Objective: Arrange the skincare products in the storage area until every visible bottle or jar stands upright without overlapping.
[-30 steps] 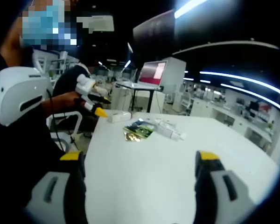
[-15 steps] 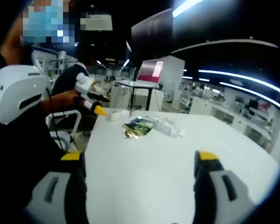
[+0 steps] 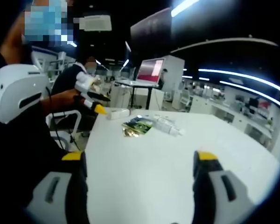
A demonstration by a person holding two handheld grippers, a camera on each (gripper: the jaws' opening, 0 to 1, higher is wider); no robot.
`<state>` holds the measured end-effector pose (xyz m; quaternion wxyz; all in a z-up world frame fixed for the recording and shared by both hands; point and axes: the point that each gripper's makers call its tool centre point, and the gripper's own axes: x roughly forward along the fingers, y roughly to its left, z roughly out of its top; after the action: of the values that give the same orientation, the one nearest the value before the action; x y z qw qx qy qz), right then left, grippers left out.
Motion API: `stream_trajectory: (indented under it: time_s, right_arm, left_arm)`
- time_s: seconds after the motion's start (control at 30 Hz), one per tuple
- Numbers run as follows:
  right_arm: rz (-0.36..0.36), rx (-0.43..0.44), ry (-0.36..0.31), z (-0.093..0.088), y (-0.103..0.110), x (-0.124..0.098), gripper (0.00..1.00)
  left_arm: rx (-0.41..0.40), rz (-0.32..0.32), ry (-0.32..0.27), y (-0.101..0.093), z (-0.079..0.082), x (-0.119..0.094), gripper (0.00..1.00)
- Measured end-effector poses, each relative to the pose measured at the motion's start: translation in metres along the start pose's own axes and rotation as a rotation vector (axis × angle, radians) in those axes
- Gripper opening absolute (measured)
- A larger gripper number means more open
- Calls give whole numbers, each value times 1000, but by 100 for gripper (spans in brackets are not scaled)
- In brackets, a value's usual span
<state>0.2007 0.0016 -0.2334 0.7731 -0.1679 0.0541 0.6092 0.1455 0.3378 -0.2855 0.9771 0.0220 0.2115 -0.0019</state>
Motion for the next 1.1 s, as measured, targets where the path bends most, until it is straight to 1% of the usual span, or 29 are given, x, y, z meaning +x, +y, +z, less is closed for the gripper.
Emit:
stream_trajectory:
  time_s: [0.37,1.1]
  right_arm:
    - [1,2,-6,1,0,-2,95]
    - [14,-15,5,6,6,3,94]
  left_arm:
    - [5,-2,4,-2,0,0,100]
    - [0,-7,-2,1,0,-2,100]
